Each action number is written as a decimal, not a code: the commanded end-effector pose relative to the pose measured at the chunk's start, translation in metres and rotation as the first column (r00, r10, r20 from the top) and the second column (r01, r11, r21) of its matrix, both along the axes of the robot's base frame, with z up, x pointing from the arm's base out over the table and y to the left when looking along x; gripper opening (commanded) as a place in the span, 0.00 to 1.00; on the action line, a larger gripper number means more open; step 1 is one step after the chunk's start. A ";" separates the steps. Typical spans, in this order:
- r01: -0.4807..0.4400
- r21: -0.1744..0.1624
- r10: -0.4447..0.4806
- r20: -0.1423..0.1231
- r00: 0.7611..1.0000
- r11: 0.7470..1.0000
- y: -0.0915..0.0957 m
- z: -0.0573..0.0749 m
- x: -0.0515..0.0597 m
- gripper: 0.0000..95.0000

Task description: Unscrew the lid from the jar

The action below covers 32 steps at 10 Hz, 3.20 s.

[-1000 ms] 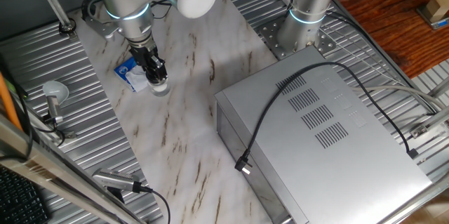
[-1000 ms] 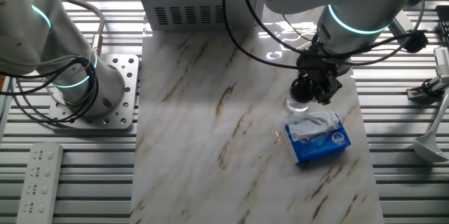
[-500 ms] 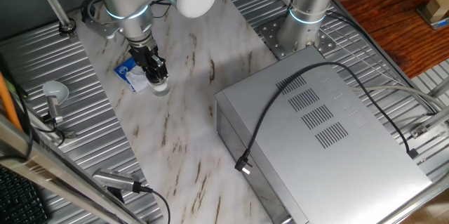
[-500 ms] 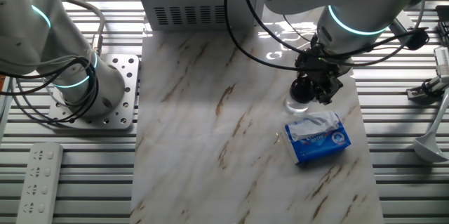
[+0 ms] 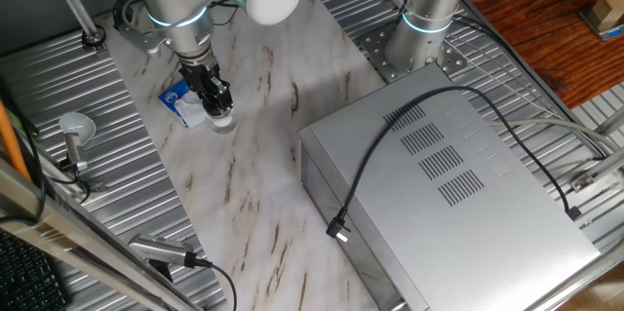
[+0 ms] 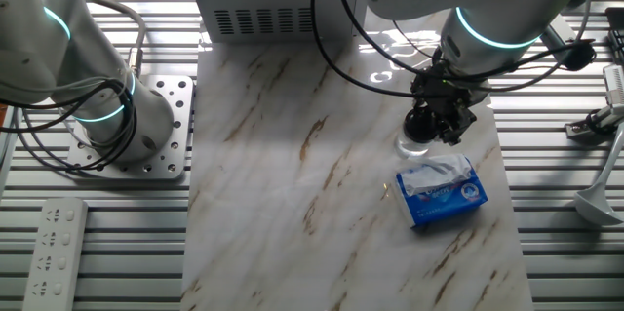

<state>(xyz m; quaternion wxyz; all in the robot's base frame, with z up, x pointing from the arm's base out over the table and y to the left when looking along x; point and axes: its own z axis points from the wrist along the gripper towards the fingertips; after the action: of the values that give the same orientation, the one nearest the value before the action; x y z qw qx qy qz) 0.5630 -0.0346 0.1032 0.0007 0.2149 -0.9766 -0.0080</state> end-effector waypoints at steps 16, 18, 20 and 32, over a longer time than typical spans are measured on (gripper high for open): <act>0.008 -0.033 -0.008 -0.011 1.000 0.999 0.004 -0.001 0.003 0.60; -0.010 -0.031 0.009 -0.010 1.000 0.999 0.004 0.000 0.003 0.60; -0.038 -0.029 0.038 -0.009 0.999 0.999 0.004 0.000 0.003 0.60; -0.103 -0.022 0.102 -0.037 0.994 0.994 0.004 0.001 0.003 0.40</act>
<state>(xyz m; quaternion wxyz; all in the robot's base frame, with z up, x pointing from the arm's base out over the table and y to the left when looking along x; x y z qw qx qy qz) 0.5656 -0.0311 0.1034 0.0213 0.2647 -0.9641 0.0005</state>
